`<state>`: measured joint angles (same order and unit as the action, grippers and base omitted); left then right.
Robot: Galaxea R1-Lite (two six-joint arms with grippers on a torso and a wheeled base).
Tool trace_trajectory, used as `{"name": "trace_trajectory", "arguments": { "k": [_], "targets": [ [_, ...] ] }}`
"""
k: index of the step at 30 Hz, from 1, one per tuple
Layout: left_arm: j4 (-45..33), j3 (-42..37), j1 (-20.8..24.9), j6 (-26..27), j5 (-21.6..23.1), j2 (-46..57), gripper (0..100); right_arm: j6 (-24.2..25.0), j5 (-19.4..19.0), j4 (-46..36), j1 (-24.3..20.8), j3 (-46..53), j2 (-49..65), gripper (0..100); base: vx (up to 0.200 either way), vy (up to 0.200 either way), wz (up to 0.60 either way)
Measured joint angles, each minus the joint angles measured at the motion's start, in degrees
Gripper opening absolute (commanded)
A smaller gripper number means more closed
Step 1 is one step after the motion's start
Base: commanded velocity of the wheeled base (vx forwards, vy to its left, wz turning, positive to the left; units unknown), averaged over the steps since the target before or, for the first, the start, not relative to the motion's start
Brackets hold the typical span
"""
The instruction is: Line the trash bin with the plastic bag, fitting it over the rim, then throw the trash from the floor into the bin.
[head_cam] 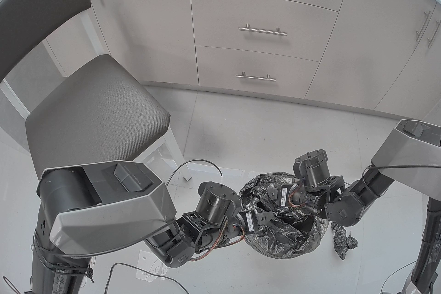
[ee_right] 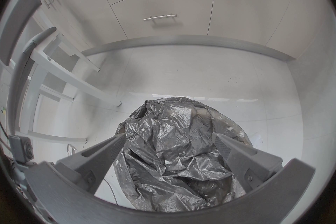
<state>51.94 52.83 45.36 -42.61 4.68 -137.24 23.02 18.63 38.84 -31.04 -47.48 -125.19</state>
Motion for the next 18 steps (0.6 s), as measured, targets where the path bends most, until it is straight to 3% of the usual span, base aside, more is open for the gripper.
{"name": "trace_trajectory", "arguments": {
  "k": [18],
  "targets": [
    [0.04,0.02,0.0,0.0,-0.01,-0.09,100,0.27,0.34,0.49,2.57,-5.13,-8.97,100,0.0,0.0,0.0]
  ]
}}
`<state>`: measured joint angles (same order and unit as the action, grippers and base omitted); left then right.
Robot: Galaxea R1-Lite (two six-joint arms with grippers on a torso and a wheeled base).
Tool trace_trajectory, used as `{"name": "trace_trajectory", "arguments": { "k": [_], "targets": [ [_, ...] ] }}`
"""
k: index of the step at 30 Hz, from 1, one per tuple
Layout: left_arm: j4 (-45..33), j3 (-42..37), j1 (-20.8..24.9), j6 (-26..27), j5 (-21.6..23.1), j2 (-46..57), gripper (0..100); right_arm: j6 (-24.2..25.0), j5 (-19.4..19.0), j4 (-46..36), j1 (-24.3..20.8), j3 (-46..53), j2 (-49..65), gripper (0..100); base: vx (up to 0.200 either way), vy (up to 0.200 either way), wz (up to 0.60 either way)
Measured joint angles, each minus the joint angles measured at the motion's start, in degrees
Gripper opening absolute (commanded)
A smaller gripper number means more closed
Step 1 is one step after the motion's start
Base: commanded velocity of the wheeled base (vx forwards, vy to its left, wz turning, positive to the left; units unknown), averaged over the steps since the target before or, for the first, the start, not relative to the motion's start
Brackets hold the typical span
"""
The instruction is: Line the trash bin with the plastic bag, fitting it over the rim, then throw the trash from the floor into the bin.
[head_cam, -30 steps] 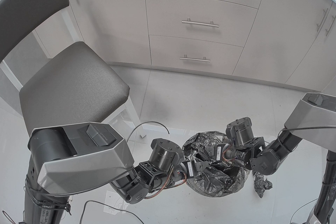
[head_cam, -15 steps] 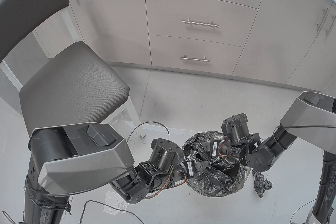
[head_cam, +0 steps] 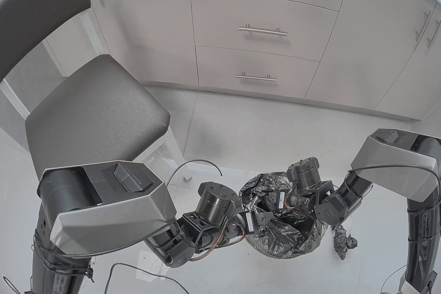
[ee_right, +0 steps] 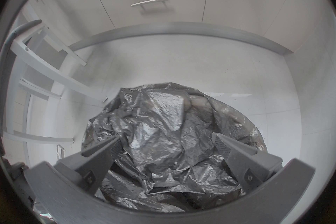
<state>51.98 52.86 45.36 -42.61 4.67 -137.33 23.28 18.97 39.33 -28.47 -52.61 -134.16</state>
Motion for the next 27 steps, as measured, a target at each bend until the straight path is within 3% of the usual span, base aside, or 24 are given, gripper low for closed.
{"name": "trace_trajectory", "arguments": {
  "k": [18,27],
  "targets": [
    [0.02,0.04,0.0,0.0,0.0,-0.05,100,-0.73,-0.09,-0.66,2.72,-3.5,-6.01,100,0.0,0.0,0.0],
    [0.02,0.04,0.0,0.05,0.0,-0.05,100,-1.15,-4.46,-6.35,6.03,-7.78,-9.31,100,0.0,0.0,0.0]
  ]
}}
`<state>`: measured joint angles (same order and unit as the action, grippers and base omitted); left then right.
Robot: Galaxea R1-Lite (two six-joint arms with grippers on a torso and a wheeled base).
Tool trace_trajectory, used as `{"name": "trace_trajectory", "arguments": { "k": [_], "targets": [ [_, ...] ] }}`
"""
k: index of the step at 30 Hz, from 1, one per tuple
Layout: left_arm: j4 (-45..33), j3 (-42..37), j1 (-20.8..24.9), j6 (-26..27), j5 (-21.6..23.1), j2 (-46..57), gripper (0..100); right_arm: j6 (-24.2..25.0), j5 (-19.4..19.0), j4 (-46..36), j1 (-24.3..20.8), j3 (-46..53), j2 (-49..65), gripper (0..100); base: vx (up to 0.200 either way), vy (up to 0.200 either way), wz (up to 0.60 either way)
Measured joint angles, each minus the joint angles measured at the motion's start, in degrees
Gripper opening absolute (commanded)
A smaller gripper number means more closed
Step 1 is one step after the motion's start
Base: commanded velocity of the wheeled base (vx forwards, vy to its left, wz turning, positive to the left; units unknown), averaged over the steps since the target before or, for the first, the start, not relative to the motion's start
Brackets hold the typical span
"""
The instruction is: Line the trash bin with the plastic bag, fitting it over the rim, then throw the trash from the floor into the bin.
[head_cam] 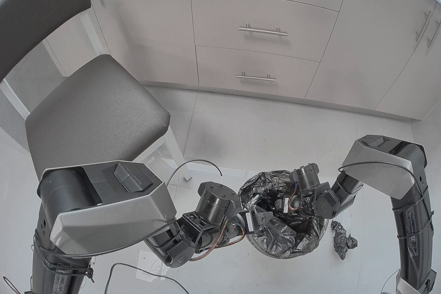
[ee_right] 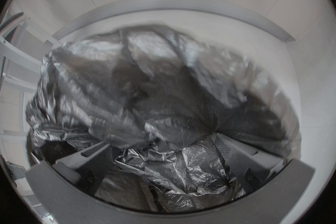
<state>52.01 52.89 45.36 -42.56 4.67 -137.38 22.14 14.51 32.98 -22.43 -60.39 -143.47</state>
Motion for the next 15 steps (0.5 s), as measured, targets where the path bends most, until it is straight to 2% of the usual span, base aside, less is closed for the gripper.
{"name": "trace_trajectory", "arguments": {
  "k": [6,15],
  "targets": [
    [0.0,-0.06,0.0,0.05,-0.02,0.0,100,-0.11,-3.45,-5.5,0.35,-2.12,-0.41,100,0.0,0.0,0.0],
    [0.0,-0.04,0.0,0.06,0.0,0.0,100,-0.13,-3.8,-5.94,0.09,-0.71,3.06,100,0.0,0.0,0.0]
  ]
}}
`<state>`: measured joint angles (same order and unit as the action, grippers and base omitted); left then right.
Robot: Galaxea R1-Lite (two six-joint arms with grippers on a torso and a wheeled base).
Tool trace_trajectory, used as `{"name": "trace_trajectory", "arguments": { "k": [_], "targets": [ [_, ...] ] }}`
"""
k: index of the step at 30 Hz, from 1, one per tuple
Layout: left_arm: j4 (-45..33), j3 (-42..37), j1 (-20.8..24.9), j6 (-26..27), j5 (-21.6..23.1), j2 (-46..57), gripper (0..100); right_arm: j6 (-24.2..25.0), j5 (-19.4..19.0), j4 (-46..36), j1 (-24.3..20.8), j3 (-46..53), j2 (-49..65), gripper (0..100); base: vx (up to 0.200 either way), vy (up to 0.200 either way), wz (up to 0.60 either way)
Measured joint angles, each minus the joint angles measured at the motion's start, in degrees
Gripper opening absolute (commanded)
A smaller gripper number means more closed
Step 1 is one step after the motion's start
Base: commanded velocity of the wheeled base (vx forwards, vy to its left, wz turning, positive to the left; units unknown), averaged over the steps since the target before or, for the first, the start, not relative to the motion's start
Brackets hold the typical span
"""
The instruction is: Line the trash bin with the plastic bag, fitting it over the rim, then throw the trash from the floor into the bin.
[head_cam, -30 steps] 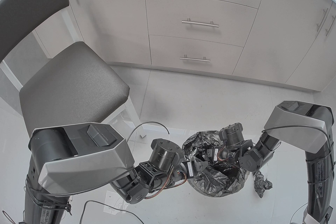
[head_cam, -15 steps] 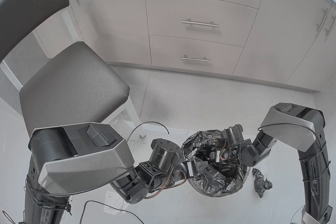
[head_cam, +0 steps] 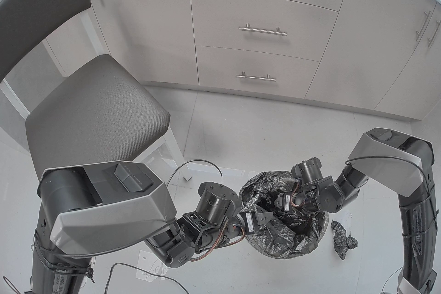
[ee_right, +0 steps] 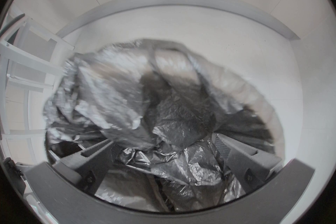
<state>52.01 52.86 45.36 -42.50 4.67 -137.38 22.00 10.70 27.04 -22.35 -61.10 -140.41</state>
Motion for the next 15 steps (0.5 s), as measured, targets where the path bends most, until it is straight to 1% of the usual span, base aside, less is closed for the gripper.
{"name": "trace_trajectory", "arguments": {
  "k": [10,13,15],
  "targets": [
    [0.0,0.0,0.0,-0.01,0.0,0.0,100,-0.41,-0.15,-0.35,-2.12,9.18,10.69,100,0.0,0.0,0.0],
    [0.02,0.0,0.0,-0.01,0.0,0.0,100,-0.99,-0.11,-0.44,-2.77,10.34,13.04,100,0.0,0.0,0.0],
    [0.02,0.0,0.0,-0.01,0.0,0.0,100,-2.19,0.21,-0.41,-3.1,9.53,14.51,100,0.0,0.0,0.0]
  ]
}}
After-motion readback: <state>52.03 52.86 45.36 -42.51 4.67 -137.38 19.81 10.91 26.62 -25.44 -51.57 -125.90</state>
